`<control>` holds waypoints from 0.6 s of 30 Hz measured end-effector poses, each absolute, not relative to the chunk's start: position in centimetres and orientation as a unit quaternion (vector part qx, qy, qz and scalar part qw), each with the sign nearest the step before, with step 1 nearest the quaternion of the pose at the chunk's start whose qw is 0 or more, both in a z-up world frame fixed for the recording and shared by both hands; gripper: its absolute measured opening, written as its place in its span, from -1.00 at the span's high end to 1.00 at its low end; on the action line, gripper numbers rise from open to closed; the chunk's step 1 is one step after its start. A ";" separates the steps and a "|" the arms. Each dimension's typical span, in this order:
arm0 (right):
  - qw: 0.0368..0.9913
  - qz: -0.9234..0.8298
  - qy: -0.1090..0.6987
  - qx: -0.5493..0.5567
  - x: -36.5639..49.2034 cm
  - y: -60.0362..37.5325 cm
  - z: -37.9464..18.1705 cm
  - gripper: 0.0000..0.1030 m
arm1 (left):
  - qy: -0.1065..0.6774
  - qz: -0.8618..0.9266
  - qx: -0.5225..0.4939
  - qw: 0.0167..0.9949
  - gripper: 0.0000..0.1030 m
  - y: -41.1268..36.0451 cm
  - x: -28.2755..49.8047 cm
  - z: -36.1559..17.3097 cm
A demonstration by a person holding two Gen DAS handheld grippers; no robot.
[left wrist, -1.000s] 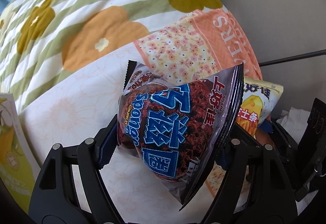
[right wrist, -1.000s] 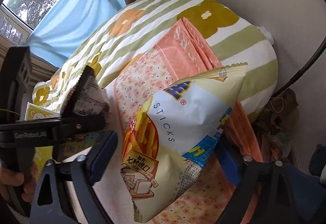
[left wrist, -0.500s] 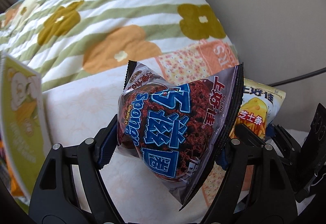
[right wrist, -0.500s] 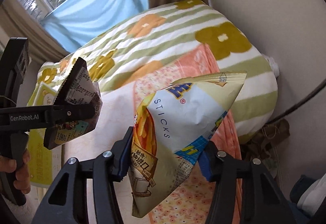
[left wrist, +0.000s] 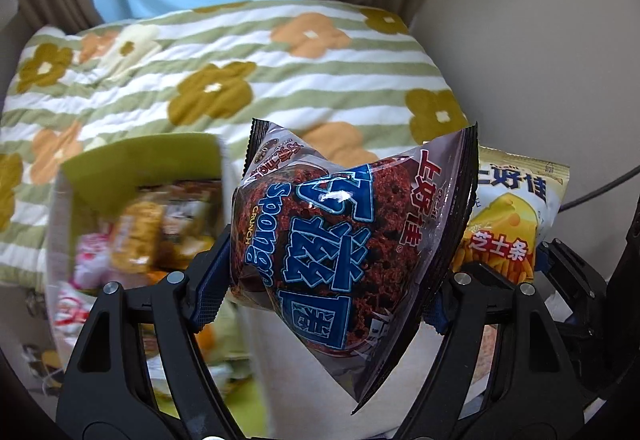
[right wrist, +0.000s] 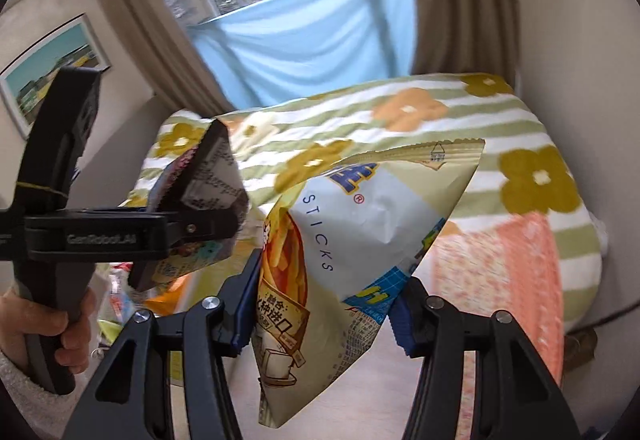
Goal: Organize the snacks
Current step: 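Carry both bags over the green box with both tools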
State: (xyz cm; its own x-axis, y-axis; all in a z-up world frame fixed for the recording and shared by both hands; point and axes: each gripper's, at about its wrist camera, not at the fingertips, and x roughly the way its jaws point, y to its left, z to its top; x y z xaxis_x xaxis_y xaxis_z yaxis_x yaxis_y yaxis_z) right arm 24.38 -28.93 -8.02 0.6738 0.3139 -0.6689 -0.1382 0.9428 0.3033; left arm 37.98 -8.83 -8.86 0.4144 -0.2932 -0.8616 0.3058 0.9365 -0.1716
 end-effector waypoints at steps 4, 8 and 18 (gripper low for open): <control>0.904 0.165 0.379 0.106 25.4 -24.3 -6.8 0.01 | 0.502 -0.154 -0.002 0.851 -0.47 -3.7 38.8 -8.2; 0.899 0.188 0.385 0.091 26.8 -19.6 -6.6 0.01 | 0.498 -0.132 -0.013 0.857 -0.47 1.5 40.1 -8.2; 0.883 0.197 0.419 0.071 29.2 -11.3 -7.8 0.01 | 0.516 -0.131 -0.009 0.847 -0.53 9.6 44.9 -11.6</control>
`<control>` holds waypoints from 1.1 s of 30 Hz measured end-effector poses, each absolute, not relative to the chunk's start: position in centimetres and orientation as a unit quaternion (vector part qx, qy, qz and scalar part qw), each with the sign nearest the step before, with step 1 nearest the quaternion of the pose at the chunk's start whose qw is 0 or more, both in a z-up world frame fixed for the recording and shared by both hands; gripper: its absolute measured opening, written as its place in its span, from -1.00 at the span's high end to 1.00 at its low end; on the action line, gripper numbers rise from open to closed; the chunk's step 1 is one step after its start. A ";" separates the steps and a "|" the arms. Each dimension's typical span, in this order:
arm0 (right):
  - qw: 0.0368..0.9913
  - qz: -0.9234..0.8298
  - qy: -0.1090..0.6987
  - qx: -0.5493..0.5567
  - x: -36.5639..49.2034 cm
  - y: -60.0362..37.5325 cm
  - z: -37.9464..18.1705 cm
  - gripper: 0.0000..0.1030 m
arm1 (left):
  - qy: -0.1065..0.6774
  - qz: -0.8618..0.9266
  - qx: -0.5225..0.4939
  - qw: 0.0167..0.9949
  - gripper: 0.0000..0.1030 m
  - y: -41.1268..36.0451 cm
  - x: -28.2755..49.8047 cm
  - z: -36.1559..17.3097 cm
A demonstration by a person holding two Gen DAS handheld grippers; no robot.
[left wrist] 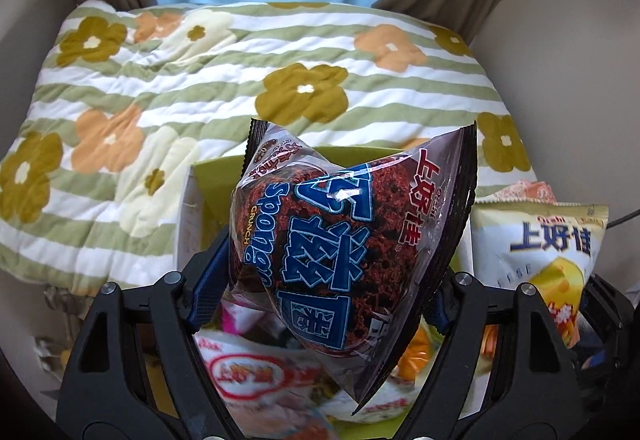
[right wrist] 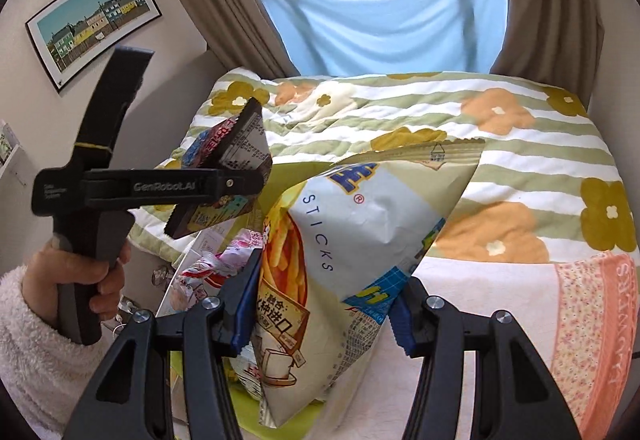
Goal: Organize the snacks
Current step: 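Carry both bags over the green box with both tools, then release the Spongee bag and the cheese sticks bag into the box with both tools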
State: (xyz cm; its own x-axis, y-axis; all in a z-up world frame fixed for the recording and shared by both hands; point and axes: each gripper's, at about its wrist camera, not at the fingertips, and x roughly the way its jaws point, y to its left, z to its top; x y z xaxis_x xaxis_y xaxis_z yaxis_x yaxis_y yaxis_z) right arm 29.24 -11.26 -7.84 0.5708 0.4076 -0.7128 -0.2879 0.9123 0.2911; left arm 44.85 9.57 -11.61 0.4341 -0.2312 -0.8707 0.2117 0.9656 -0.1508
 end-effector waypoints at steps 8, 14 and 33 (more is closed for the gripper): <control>0.876 0.173 0.442 0.082 28.7 -7.5 -9.5 0.01 | 0.527 -0.165 0.025 0.833 -0.99 11.1 45.8 -13.7; 0.874 0.166 0.448 0.084 28.2 -6.5 -9.9 0.01 | 0.532 -0.168 0.012 0.830 -0.99 12.5 43.9 -14.0; 0.860 0.197 0.471 -0.016 28.2 -3.2 -11.0 -0.64 | 0.492 -0.128 -0.021 0.861 -0.99 16.4 38.6 -11.7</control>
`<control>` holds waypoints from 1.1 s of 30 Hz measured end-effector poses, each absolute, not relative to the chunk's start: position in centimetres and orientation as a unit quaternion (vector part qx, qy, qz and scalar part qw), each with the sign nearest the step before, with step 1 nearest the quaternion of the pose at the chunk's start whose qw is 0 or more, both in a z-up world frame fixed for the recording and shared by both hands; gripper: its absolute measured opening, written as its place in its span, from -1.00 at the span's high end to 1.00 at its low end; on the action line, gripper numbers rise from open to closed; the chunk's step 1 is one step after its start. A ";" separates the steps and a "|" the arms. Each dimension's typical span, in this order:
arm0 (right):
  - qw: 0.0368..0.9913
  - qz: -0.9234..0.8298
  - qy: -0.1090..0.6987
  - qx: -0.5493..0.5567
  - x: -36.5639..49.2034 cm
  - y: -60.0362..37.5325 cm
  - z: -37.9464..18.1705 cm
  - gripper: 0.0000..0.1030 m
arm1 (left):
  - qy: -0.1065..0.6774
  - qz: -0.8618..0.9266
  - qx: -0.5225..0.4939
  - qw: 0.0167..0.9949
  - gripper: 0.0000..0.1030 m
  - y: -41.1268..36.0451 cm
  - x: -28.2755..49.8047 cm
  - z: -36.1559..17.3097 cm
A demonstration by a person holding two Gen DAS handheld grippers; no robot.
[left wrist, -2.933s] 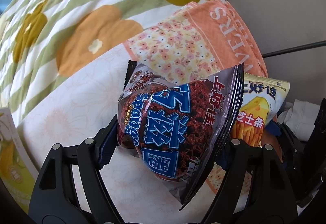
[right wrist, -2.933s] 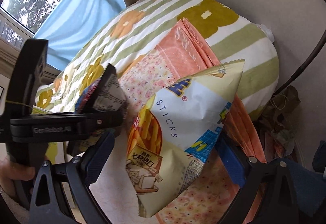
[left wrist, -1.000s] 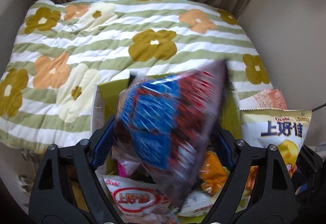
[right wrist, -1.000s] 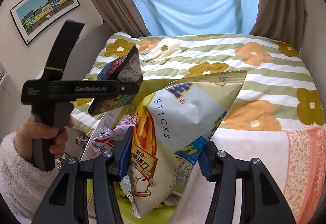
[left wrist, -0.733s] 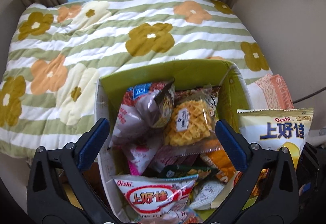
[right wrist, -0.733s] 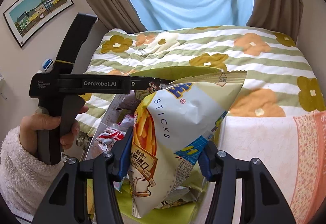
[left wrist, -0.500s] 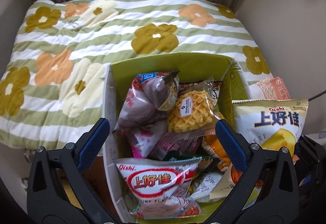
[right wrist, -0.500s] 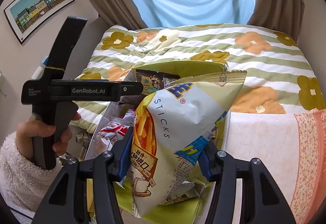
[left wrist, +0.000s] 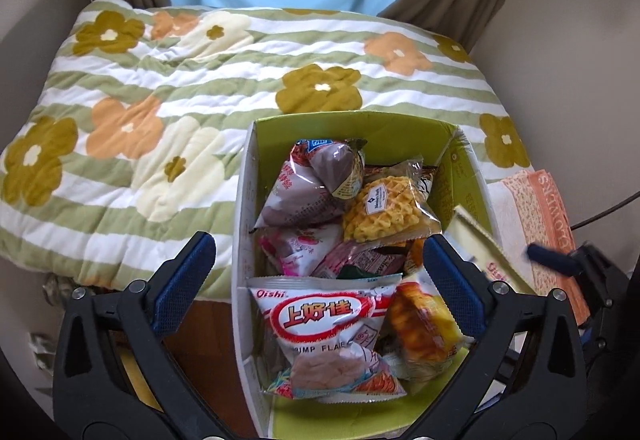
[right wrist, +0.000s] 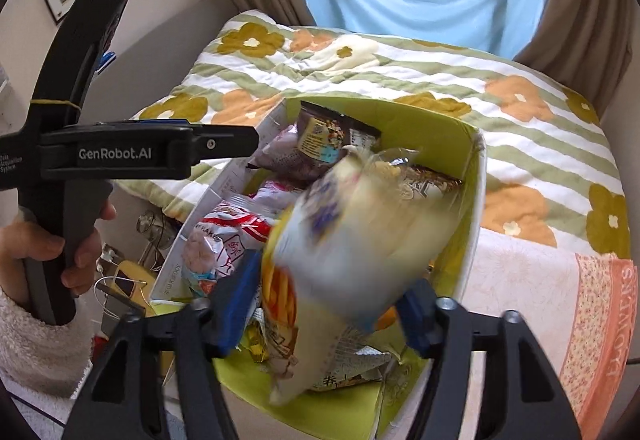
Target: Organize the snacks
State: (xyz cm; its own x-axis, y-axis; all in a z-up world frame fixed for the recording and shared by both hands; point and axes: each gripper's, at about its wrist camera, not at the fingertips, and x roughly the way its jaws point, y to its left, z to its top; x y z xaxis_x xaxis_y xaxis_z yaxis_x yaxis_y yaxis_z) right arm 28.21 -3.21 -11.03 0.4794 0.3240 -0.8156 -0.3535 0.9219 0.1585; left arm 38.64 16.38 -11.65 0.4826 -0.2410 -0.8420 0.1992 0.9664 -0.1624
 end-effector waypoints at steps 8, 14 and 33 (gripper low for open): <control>0.886 0.132 0.445 0.010 26.8 -5.8 -9.8 -1.00 | 0.481 -0.107 -0.029 0.870 -0.99 16.8 35.3 -10.0; 0.897 0.140 0.420 0.009 24.0 -7.3 -7.8 -1.00 | 0.451 -0.091 -0.019 0.888 -0.99 15.2 31.0 -7.1; 0.961 0.029 0.276 0.019 4.1 -20.7 2.9 -0.99 | 0.258 -0.055 0.011 0.964 -0.99 4.8 5.4 1.6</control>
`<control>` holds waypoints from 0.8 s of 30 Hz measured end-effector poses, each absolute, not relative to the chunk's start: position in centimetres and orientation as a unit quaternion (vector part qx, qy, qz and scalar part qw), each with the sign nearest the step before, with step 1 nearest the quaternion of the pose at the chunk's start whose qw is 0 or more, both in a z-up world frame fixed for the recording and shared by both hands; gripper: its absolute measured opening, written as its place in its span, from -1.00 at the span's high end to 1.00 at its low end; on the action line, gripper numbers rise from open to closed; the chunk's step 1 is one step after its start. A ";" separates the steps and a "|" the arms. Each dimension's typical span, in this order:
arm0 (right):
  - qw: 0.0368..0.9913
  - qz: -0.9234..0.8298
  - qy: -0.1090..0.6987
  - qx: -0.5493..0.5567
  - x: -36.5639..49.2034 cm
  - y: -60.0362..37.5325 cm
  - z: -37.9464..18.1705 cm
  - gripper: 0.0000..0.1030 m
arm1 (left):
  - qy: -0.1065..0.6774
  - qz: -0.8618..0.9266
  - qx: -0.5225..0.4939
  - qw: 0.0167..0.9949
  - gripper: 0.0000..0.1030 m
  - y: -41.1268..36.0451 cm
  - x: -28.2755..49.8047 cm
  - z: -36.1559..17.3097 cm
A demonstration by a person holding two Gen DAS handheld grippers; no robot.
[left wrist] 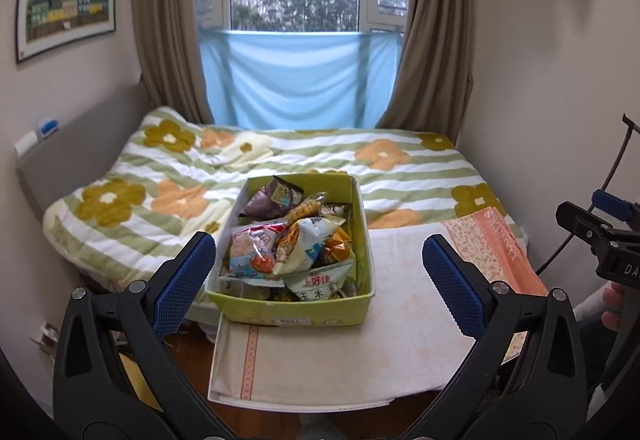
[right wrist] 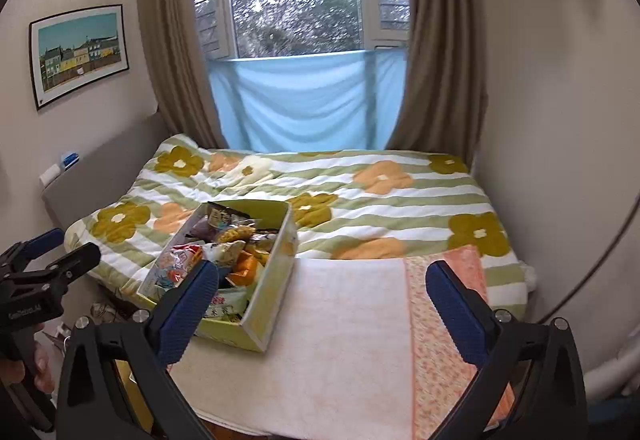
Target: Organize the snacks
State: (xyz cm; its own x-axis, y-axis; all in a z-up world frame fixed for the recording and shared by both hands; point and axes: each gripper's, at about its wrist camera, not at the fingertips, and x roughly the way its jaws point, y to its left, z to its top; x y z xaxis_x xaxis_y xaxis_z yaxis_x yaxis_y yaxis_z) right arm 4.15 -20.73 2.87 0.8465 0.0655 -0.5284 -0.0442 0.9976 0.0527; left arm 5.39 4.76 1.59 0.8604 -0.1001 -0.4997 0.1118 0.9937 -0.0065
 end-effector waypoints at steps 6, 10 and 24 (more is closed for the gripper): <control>0.968 -0.003 0.249 -0.001 -0.9 -21.2 2.4 -0.99 | 0.238 -0.050 0.022 0.970 -0.99 3.1 0.8 0.8; 0.969 -0.008 0.248 -0.003 -2.3 -21.4 1.8 -0.99 | 0.238 -0.054 0.016 0.970 -0.99 2.6 -0.3 0.7; 0.969 -0.011 0.246 0.005 -3.4 -22.1 1.6 -0.99 | 0.228 -0.048 0.027 0.972 -0.99 1.3 -0.9 1.0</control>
State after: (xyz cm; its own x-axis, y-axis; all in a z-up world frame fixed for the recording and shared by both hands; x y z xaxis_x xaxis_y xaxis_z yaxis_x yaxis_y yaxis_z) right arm -3.42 -22.06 1.64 0.8785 -0.0194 -0.4774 0.0248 0.9997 0.0049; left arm -0.87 1.34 1.03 0.8911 -0.0814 -0.4465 0.1057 0.9940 0.0297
